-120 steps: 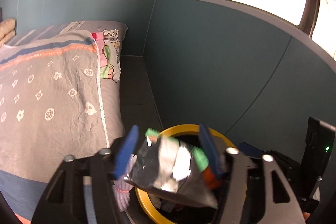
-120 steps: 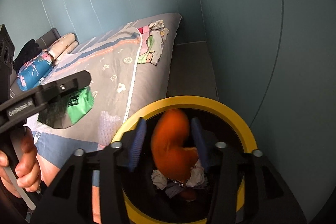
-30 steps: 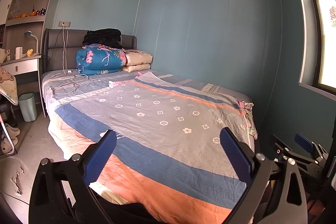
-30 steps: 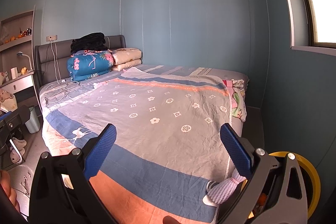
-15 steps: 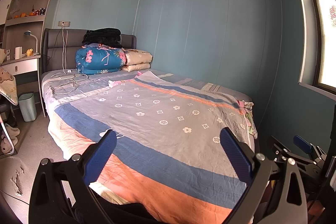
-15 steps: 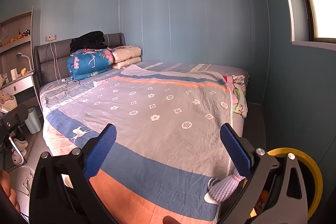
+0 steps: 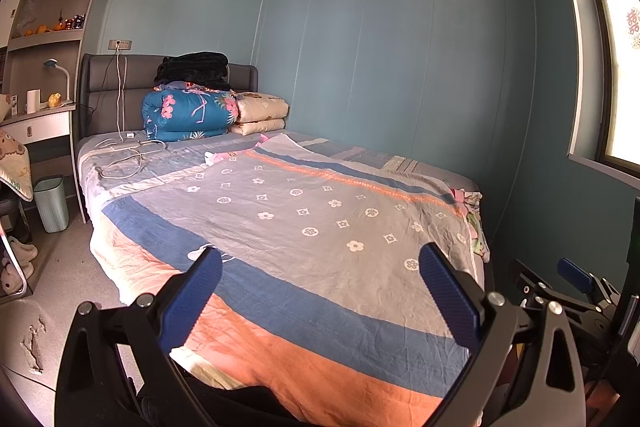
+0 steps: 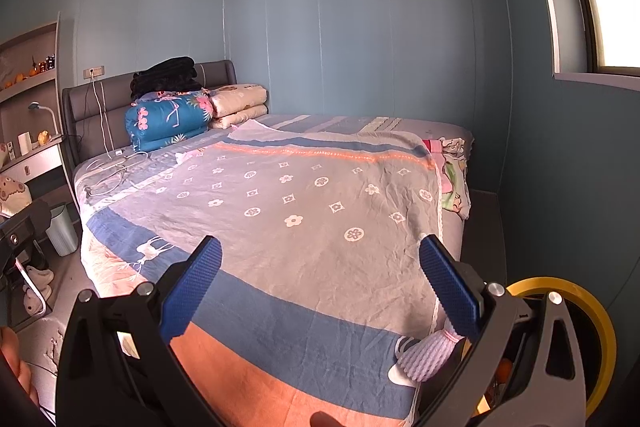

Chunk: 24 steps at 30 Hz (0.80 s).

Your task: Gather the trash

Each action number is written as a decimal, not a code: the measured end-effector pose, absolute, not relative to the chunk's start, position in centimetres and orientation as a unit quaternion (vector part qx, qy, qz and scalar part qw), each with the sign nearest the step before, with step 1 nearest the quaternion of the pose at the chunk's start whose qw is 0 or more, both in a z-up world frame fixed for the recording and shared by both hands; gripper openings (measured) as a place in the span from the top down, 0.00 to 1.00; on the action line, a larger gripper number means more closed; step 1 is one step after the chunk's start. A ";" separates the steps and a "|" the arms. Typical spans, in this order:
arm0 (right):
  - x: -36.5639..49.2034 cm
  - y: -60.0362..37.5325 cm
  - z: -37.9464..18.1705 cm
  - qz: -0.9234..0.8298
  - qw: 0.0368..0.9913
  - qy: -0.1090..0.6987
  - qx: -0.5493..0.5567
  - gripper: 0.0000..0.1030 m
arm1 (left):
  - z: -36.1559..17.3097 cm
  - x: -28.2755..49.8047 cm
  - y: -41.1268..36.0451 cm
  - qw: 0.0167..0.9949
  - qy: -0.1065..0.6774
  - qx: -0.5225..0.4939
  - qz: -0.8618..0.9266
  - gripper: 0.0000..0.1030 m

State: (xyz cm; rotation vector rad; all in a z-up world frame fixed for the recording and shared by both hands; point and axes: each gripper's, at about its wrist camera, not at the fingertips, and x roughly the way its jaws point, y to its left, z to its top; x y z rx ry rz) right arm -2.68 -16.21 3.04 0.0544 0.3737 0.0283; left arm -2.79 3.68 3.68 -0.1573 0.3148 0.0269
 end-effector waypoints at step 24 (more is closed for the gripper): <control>-2.6 -16.3 2.8 0.013 0.981 0.192 0.031 0.08 | 3.3 -2.5 3.7 0.984 0.160 -0.076 0.007 0.08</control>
